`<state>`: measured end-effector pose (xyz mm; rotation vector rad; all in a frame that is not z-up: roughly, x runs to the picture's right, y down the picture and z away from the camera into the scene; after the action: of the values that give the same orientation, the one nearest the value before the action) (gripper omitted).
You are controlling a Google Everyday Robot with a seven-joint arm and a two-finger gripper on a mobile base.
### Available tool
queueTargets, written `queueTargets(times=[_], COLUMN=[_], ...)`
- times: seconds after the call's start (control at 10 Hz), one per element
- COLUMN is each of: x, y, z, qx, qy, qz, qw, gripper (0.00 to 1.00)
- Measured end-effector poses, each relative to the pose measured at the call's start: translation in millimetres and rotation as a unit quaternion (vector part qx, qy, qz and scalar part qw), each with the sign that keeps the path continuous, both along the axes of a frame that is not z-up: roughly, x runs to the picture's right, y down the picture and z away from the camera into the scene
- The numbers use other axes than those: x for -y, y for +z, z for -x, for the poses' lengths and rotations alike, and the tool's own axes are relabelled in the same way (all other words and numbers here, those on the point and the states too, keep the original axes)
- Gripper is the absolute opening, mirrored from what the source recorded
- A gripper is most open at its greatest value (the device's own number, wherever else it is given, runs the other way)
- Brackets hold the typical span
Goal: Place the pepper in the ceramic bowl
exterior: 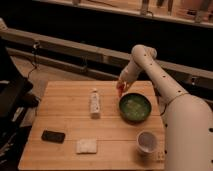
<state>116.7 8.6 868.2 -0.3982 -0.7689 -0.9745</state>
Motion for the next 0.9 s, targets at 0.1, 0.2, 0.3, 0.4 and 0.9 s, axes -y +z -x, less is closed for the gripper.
queueTargets(times=[0.1, 0.2, 0.3, 0.4, 0.9], x=[-1.6, -2.6, -4.9, -7.7, -14.6], y=[-1.4, -1.5, -2.0, -3.0, -5.4], z=[0.0, -5.1, -13.8, -22.7, -37.2], qx=[0.001, 0.0, -0.002, -0.005, -0.011], qy=[0.003, 0.008, 0.011, 0.013, 0.02], qz=[0.0, 0.0, 0.002, 0.005, 0.011], qw=[1.0, 1.0, 0.9999, 0.9999, 0.9997], gripper=[0.0, 0.0, 0.0, 0.0, 0.0])
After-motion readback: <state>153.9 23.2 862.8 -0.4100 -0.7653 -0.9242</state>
